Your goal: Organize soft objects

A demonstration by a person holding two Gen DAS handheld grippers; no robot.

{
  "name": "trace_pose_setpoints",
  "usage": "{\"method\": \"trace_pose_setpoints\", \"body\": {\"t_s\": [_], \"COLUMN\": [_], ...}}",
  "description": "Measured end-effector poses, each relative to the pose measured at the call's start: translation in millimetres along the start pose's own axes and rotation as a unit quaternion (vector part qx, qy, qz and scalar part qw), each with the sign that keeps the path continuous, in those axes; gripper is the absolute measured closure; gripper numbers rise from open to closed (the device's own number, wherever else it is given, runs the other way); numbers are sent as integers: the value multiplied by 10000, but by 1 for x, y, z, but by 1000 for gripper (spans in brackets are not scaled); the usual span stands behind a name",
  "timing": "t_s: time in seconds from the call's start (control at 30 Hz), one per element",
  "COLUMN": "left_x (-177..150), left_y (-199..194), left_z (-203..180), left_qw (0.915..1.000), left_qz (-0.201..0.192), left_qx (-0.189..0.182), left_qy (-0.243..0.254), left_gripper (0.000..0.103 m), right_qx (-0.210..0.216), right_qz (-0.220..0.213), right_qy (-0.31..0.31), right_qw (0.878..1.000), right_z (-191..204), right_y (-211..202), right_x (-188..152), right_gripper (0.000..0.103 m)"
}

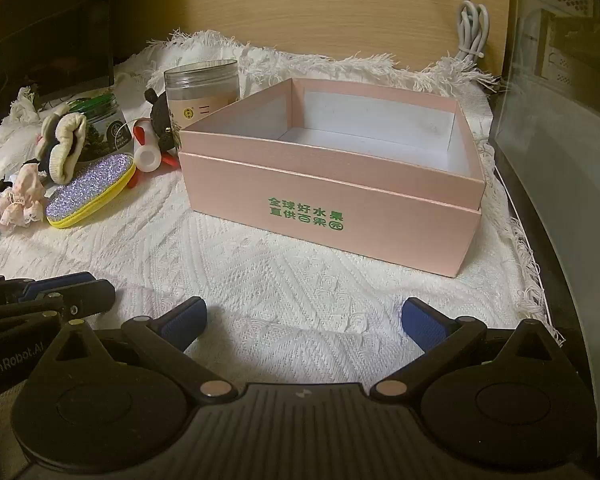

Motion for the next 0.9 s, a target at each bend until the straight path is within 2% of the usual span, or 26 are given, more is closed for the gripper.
{"method": "trace_pose_setpoints", "body": {"t_s": [0.9], "left_x": [0], "left_y": [-1], "left_z": [2], "left_qw": [10000], "left_qz": [-5], "left_qx": [32], "left_qy": [38], "left_gripper": [88], "right_qx": [5], "right_qz": [-1], "right_qy": [2], "right_qw": [10000], "right_z": [0], "right_y": [0], "right_x": [0], "right_gripper": [0]}}
Point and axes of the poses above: each gripper's, at about its wrist camera, not at the fingertips, and y roughly the way its jaws point, z to its left, x to its top, the point moved 10 cm from there along y, roughly the way its jaws point, and after that the axes turned 15 degrees about z, right-handed, at the moved point
